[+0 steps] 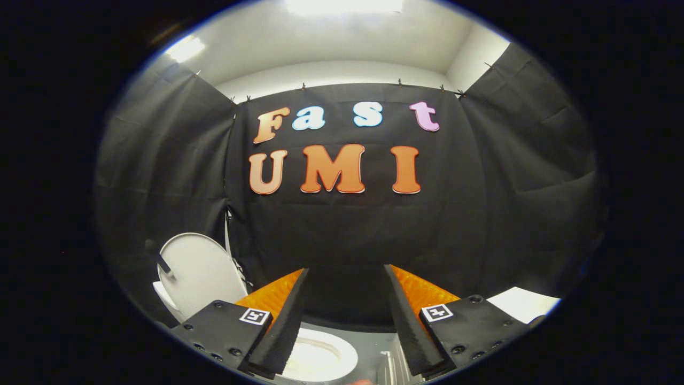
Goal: Open the toilet lid.
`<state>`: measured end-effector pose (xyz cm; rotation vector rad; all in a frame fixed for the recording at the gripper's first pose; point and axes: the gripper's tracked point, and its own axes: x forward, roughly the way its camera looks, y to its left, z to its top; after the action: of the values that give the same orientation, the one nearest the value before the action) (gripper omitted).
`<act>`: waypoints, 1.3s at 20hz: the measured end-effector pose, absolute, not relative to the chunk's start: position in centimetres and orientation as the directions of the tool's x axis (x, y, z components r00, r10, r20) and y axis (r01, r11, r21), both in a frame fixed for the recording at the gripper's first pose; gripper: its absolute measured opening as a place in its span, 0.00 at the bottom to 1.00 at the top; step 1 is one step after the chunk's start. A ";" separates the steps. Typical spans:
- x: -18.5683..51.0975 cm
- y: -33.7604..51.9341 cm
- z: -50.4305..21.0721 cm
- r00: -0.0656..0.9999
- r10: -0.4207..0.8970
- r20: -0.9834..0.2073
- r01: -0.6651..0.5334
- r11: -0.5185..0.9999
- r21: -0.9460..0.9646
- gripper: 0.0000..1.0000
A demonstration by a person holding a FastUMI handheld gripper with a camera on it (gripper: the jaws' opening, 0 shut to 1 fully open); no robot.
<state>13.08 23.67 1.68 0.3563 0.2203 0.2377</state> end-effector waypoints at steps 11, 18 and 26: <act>10.7 13.8 -5.1 0.961 0.165 -0.222 -0.083 0.937 0.338 0.88; 9.0 12.2 -7.8 0.973 0.157 -0.171 -0.094 0.940 0.329 0.88; 9.3 11.8 -9.2 0.968 0.135 -0.209 -0.067 0.950 0.304 0.92</act>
<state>9.32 11.84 -9.21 0.2998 0.2307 0.1037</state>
